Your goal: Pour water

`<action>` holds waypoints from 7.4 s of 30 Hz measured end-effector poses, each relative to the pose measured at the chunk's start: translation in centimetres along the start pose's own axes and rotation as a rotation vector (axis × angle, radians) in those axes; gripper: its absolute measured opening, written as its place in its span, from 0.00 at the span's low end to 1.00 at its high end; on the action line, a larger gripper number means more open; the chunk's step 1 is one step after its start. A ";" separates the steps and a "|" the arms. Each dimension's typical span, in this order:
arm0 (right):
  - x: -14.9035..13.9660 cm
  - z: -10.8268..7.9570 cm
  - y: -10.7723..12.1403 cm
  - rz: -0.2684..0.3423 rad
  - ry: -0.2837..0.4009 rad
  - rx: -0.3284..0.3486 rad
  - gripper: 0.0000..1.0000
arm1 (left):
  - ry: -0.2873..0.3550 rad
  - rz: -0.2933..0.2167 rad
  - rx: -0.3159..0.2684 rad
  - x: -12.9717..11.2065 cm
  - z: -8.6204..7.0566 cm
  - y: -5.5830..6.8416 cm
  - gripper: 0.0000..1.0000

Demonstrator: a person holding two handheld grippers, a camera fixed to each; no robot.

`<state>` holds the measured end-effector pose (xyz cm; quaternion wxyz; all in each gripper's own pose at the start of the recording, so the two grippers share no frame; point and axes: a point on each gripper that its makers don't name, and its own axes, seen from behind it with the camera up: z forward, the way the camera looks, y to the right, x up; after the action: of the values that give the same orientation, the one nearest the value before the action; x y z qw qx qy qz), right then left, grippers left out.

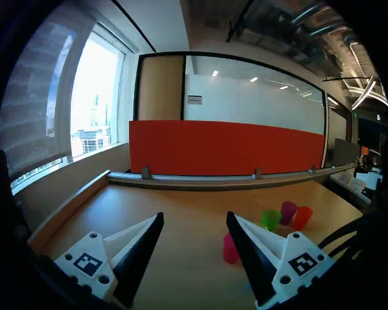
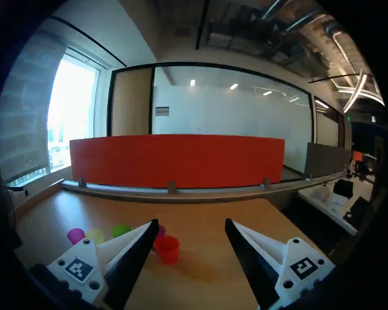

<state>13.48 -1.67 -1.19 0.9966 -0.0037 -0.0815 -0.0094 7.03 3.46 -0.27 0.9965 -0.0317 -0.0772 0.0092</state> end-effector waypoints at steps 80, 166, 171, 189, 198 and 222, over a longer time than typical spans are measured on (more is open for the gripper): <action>-0.6 0.1 -2.9 -0.069 0.068 -0.047 0.99 | 0.226 0.035 0.072 -11.5 1.6 -3.4 0.90; -11.5 3.9 1.1 0.075 0.193 0.032 0.99 | 0.189 0.038 0.085 -12.0 2.1 -3.6 0.91; -12.1 4.0 1.5 0.081 0.198 0.032 0.99 | 0.189 0.038 0.085 -12.0 2.2 -3.5 0.91; -14.2 4.0 1.7 0.056 0.175 0.034 0.99 | 0.189 0.038 0.085 -12.0 2.2 -3.4 0.91; -14.3 3.9 1.0 0.013 0.170 0.032 0.99 | 0.189 0.038 0.085 -12.0 2.1 -3.5 0.91; -14.2 3.7 0.7 0.014 0.168 0.040 0.99 | 0.189 0.038 0.085 -12.0 2.2 -3.5 0.91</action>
<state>-1.16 -0.68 0.14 0.9999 0.0163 0.0023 -0.0013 -5.14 -0.16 0.25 0.9994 0.0082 0.0182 0.0282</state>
